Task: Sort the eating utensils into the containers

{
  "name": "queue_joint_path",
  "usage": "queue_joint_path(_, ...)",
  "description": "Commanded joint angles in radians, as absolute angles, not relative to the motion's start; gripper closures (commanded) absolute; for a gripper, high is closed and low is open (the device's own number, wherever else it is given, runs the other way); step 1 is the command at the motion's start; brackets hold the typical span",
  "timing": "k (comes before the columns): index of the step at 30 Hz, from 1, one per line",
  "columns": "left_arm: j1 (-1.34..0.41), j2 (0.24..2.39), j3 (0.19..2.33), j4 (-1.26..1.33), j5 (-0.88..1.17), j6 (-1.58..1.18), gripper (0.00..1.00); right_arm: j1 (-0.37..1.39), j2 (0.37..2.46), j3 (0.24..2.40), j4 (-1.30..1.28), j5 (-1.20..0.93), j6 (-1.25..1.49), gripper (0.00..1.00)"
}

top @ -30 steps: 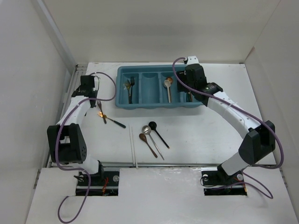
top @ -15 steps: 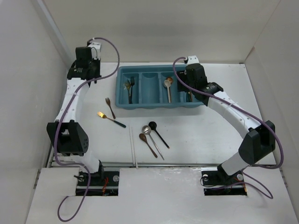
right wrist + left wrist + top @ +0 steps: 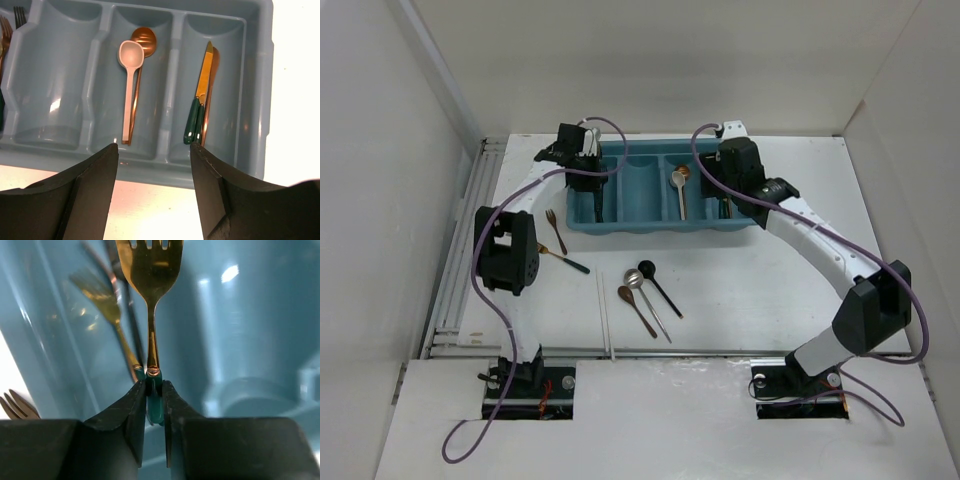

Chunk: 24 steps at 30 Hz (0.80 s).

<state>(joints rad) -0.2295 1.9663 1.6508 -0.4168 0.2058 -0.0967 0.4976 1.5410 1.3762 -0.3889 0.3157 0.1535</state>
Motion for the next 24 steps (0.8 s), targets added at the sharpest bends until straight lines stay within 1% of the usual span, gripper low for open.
queue_joint_path(1,-0.218,1.947,1.693,-0.397,0.160,-0.147,0.88,0.483,1.486,1.373,-0.362,0.334,0.152,0.35)
queue_joint_path(2,-0.227,1.947,1.706,-0.397,0.160,-0.147,0.80,0.483,1.477,1.364,-0.362,0.334,0.152,0.35)
queue_joint_path(3,-0.227,1.947,1.706,-0.408,0.160,-0.147,0.69,0.483,1.477,1.364,-0.362,0.334,0.152,0.35)
queue_joint_path(5,-0.227,1.919,1.695,-0.417,0.160,-0.147,0.63,0.483,1.477,1.364,-0.362,0.334,0.152,0.35)
queue_joint_path(8,-0.227,1.852,1.683,-0.457,0.117,-0.147,0.63,0.483,1.477,1.364,-0.362,0.334,0.152,0.35)
queue_joint_path(9,-0.227,1.832,1.668,-0.466,0.106,-0.147,0.62,0.483,1.477,1.355,-0.362,0.324,0.152,0.35)
queue_joint_path(10,-0.215,1.783,1.652,-0.480,0.106,-0.170,0.62,0.483,1.477,1.355,-0.362,0.324,0.152,0.35)
queue_joint_path(13,-0.149,1.708,1.556,-0.514,0.083,-0.219,0.62,0.483,1.477,1.345,-0.362,0.324,0.161,0.35)
queue_joint_path(14,-0.100,1.669,1.527,-0.543,0.083,-0.232,0.64,0.483,1.468,1.336,-0.362,0.324,0.161,0.35)
queue_joint_path(15,-0.074,1.658,1.470,-0.563,0.072,-0.251,0.66,0.483,1.468,1.336,-0.362,0.324,0.161,0.35)
queue_joint_path(16,-0.049,1.658,1.447,-0.586,0.060,-0.252,0.70,0.483,1.459,1.327,-0.362,0.324,0.161,0.35)
queue_joint_path(18,0.021,1.658,1.378,-0.641,0.060,-0.278,0.71,0.483,1.459,1.327,-0.362,0.324,0.161,0.35)
queue_joint_path(20,0.052,1.669,1.320,-0.650,0.122,-0.291,0.71,0.492,1.450,1.318,-0.362,0.324,0.161,0.35)
queue_joint_path(21,0.061,1.669,1.254,-0.634,0.144,-0.305,0.71,0.492,1.450,1.318,-0.362,0.324,0.170,0.35)
queue_joint_path(24,0.061,1.669,1.180,-0.604,0.179,-0.328,0.68,0.492,1.450,1.308,-0.362,0.324,0.179,0.35)
